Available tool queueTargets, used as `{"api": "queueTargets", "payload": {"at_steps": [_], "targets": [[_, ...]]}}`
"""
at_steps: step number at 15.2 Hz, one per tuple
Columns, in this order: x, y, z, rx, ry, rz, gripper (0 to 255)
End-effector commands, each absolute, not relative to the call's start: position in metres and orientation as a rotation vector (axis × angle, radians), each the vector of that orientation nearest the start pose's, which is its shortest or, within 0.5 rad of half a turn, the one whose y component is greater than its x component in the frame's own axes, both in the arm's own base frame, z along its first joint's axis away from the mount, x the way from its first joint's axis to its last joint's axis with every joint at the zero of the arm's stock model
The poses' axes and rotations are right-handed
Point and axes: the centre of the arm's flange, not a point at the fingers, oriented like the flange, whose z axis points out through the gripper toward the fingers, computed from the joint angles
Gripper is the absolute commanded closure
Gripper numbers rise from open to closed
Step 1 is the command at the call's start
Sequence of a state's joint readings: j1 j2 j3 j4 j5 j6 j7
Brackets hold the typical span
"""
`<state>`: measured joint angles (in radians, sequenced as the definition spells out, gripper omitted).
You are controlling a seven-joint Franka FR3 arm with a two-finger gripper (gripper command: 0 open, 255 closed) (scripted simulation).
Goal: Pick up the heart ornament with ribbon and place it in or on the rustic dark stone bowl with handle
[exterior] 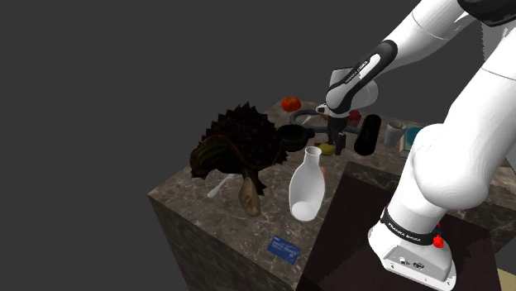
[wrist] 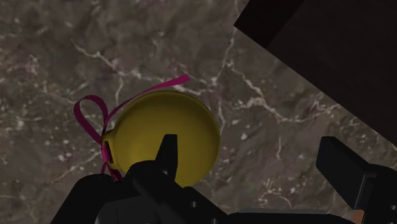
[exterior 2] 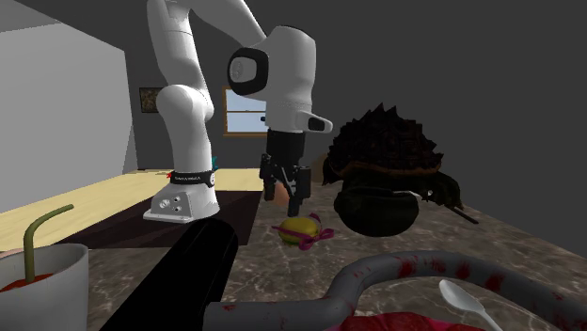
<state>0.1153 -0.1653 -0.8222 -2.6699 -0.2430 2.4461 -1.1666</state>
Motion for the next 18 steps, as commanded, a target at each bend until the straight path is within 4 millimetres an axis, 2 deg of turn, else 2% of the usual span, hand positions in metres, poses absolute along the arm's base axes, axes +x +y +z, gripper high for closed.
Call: {"api": "queueTargets", "payload": {"at_steps": [1,2,11,12,18], "targets": [[0.313,-0.253,0.266,-2.905,-1.008,0.12,0],[0.313,-0.253,0.266,-2.905,-1.008,0.12,255],[0.313,-0.253,0.266,-2.905,-1.008,0.12,255],[0.313,-0.253,0.266,-2.905,-1.008,0.12,0],[0.373,-0.272,0.268,-3.122,-0.496,0.008,0]]}}
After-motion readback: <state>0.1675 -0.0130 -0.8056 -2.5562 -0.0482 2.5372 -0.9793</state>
